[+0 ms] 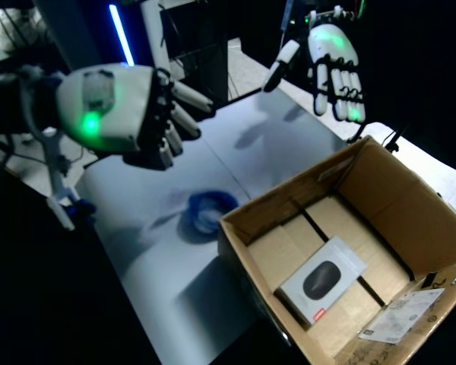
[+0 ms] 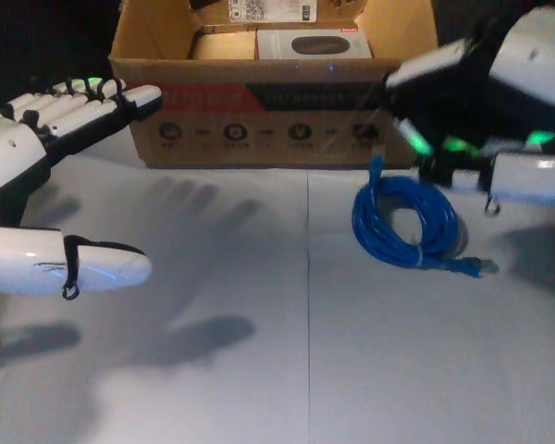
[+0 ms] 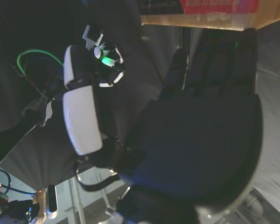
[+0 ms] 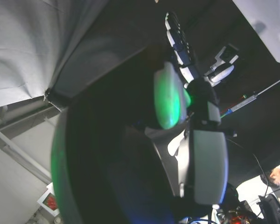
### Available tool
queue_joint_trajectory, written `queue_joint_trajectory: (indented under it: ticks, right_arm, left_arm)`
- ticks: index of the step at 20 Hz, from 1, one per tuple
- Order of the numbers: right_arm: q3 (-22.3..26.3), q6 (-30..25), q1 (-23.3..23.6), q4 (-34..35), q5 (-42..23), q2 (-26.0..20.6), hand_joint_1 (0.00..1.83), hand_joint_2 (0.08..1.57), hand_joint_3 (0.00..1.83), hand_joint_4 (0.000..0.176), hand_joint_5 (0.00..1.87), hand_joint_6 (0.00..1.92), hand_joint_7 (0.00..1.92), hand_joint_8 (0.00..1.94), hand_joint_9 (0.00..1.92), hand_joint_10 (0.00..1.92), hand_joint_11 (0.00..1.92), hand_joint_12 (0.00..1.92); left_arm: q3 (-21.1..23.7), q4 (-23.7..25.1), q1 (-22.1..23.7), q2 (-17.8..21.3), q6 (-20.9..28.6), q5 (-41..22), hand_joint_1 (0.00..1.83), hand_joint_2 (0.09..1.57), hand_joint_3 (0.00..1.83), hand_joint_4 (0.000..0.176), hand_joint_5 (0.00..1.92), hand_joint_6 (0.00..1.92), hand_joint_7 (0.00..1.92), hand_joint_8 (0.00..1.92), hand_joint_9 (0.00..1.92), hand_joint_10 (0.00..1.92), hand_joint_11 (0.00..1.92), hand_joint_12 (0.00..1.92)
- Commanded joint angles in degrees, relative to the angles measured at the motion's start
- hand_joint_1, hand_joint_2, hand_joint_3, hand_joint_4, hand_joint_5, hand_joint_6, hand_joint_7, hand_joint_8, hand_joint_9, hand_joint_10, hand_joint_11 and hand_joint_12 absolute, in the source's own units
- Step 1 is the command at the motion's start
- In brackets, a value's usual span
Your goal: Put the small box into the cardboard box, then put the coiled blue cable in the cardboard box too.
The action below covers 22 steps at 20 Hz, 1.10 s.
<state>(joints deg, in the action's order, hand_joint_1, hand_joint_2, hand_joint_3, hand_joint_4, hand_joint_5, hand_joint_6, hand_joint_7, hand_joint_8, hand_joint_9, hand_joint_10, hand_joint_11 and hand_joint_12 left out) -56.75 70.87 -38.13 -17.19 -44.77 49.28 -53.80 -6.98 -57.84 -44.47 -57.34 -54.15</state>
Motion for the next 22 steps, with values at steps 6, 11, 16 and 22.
queue_joint_trajectory:
  ticks: [6,11,16,22]
  right_arm:
    - [-0.2,0.1,-2.1,1.7,-5.1,1.0,0.66,0.92,0.00,0.092,0.48,0.11,0.40,0.36,0.37,0.73,0.14,1.21]
    - [0.5,0.0,-5.6,2.8,-4.1,1.4,0.70,0.91,0.00,0.137,0.44,0.00,0.40,0.00,0.40,0.12,0.00,1.12]
    - [0.5,0.0,-7.9,5.0,-3.8,1.4,0.77,0.90,0.00,0.089,0.51,0.01,0.45,0.00,0.50,0.06,0.08,1.12]
    - [-5.0,0.0,-8.3,10.7,1.9,5.4,0.78,0.94,0.00,0.176,0.29,0.00,0.27,0.00,0.33,0.00,0.00,0.88]
  left_arm:
    - [-0.3,-0.3,0.4,-0.2,0.4,-6.8,0.50,0.88,0.00,0.176,0.00,0.00,0.00,0.00,0.00,0.00,0.00,0.00]
    - [-0.3,-0.3,0.4,-0.3,0.4,-6.9,0.43,0.90,0.00,0.176,0.00,0.00,0.00,0.00,0.00,0.00,0.01,0.01]
    - [-0.3,-0.3,0.3,-0.3,0.6,-7.0,0.42,0.89,0.00,0.176,0.00,0.00,0.00,0.00,0.00,0.00,0.01,0.01]
    - [-0.3,-0.3,0.3,-0.4,0.8,-7.1,0.45,0.89,0.00,0.176,0.00,0.00,0.00,0.00,0.00,0.00,0.00,0.00]
